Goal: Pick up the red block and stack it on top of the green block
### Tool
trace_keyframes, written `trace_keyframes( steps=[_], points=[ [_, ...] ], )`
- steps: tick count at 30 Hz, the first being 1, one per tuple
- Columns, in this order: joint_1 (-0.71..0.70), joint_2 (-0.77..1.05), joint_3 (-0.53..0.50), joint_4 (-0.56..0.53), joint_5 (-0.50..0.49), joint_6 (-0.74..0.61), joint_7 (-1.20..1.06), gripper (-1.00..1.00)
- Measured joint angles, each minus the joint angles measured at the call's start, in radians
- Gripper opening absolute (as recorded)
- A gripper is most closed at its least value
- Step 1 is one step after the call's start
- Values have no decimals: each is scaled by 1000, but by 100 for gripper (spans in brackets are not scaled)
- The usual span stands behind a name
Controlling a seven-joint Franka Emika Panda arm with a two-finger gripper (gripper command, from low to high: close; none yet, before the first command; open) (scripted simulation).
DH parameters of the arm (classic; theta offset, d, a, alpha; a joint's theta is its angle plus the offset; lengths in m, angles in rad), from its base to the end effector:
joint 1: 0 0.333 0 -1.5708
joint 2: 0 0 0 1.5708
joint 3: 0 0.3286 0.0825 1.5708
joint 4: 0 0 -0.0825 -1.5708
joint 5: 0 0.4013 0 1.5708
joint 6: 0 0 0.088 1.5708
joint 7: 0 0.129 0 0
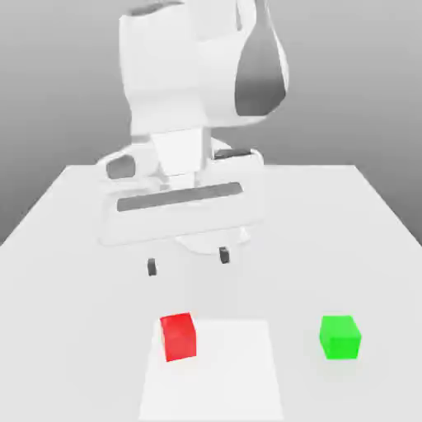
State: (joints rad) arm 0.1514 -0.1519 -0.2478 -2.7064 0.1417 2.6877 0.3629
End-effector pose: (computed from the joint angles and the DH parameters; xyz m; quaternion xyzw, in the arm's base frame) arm 0.4247 -0.0405 0.2636 -0.9546 0.2861 -0.0552 0.0615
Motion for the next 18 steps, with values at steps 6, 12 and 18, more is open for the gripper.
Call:
trace_keyframes(
  steps=[6, 12, 18],
  points=[
    [-41, 132, -11, -99, -136, 110, 13, 0],
    [-43, 215, 7, -85, -96, 181, -26, 0],
    [-83, 315, 67, -72, -7, 262, -91, 0]
  ],
)
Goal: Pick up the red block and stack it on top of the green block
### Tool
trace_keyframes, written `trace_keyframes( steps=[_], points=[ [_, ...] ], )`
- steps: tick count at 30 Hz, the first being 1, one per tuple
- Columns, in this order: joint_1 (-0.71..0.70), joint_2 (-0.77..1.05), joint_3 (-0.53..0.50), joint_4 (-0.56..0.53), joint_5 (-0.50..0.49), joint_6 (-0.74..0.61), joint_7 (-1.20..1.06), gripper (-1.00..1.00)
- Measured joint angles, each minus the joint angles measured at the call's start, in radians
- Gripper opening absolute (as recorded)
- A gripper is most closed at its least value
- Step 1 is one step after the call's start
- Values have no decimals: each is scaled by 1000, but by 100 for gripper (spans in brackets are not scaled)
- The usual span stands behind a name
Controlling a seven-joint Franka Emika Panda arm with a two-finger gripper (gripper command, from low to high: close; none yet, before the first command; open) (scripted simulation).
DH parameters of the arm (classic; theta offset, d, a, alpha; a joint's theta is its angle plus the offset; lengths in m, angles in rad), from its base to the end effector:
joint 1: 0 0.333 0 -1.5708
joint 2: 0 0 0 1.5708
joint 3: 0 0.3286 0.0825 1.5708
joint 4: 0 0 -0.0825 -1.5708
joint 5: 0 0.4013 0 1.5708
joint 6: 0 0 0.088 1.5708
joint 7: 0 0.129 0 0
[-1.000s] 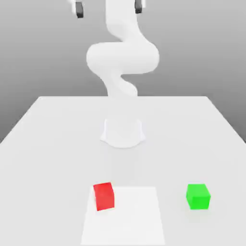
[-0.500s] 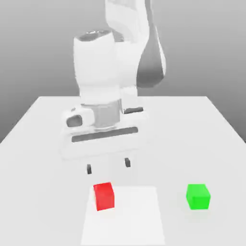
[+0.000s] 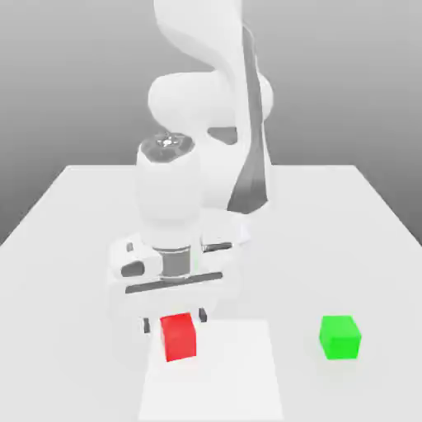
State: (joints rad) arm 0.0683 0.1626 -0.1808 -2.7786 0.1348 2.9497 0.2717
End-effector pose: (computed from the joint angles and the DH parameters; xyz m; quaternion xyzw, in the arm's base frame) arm 0.3805 -0.0561 0.1400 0.9672 -0.2541 0.0066 0.0008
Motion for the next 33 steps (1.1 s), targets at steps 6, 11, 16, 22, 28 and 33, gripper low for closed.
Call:
trace_keyframes(
  steps=[6, 11, 16, 22, 28, 33],
  points=[
    [-49, 71, 65, 3, 60, 59, -41, -100],
    [-54, 75, 70, 3, 61, 61, -41, -100],
    [-15, -4, 12, 0, -15, -4, 11, -100],
    [-4, -103, -21, -14, -100, -85, 73, -100],
    [-15, -176, -17, -33, -143, -150, 95, -100],
    [128, -189, 61, -2, -143, -196, -58, -100]
  ],
)
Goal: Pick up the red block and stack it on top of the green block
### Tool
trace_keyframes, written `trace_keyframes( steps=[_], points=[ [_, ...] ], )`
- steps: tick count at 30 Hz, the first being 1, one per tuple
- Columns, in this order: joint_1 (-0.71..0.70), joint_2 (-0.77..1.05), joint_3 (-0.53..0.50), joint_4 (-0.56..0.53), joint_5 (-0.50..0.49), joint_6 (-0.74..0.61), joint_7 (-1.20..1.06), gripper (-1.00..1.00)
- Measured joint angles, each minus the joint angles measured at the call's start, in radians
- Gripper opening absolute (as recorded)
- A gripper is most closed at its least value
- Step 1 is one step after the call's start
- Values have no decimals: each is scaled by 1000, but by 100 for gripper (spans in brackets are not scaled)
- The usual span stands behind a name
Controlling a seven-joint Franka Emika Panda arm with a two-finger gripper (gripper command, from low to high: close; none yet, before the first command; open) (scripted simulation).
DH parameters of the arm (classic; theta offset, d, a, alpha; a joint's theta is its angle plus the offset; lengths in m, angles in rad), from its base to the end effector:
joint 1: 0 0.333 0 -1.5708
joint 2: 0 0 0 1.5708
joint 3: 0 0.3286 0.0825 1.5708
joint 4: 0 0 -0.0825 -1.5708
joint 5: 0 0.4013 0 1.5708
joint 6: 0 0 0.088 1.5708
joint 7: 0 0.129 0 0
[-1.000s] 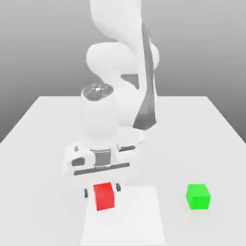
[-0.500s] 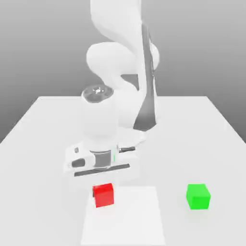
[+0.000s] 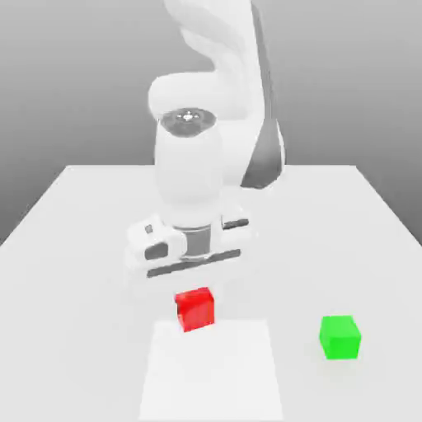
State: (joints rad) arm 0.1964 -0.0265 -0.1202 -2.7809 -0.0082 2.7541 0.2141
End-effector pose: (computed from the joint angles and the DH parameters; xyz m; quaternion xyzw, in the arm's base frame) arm 0.3884 0.0304 0.1941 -0.9979 0.0651 0.0002 0.0000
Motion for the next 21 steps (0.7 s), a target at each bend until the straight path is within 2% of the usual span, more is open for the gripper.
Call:
trace_keyframes(
  steps=[12, 17, 18, 21],
  points=[
    [331, -5, 135, 91, 10, -97, -418, -100],
    [352, 144, 122, 103, 12, 39, -445, -100],
    [351, 175, 121, 105, 10, 69, -444, 100],
    [351, 175, 121, 105, 10, 69, -444, 100]
  ],
)
